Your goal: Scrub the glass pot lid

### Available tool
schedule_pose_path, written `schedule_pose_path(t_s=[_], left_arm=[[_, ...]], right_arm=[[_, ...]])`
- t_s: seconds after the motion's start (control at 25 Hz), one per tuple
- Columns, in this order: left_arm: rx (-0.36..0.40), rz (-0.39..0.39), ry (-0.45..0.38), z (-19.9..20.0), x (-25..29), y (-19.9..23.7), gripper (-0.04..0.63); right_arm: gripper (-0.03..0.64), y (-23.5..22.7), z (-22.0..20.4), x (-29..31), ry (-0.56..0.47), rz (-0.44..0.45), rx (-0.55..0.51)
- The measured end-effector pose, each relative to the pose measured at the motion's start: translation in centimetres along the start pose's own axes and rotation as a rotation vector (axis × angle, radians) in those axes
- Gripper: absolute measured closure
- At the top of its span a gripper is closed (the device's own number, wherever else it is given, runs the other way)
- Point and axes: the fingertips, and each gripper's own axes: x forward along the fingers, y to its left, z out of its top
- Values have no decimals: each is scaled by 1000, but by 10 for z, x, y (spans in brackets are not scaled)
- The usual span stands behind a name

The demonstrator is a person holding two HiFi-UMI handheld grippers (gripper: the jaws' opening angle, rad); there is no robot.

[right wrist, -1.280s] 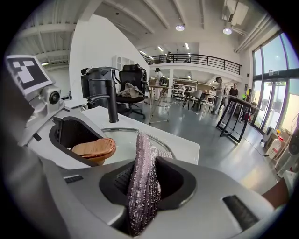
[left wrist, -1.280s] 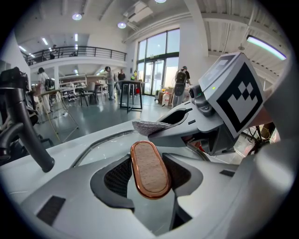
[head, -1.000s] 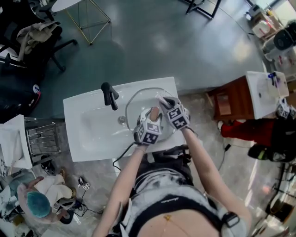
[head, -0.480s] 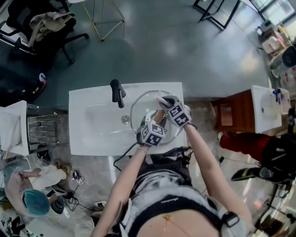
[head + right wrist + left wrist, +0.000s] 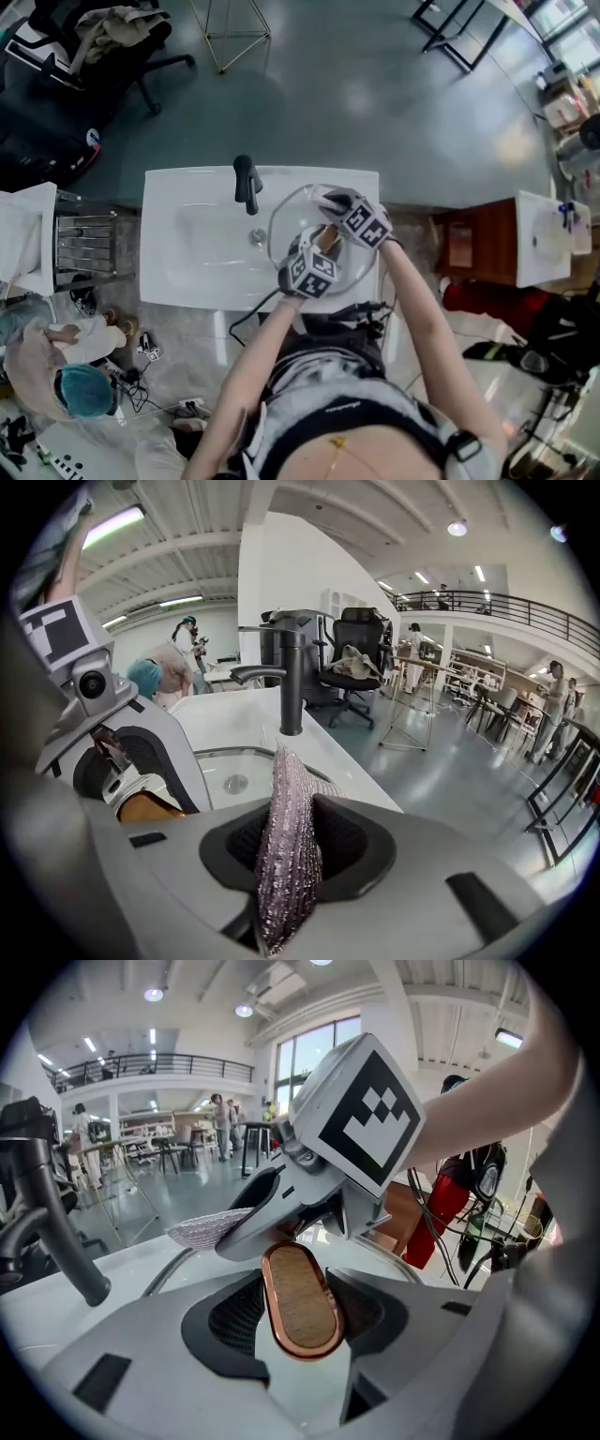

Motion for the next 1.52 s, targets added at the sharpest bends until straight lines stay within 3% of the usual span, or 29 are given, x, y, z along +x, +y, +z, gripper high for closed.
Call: schedule_pose_path(t_s=[0.8, 1.52], left_arm=[[4, 9, 6, -3, 2, 0, 394], [2, 6, 8, -6, 3, 1, 396]], right_arm=[[519, 56, 42, 38, 42, 383, -289], [518, 49, 38, 39, 34, 304, -292]])
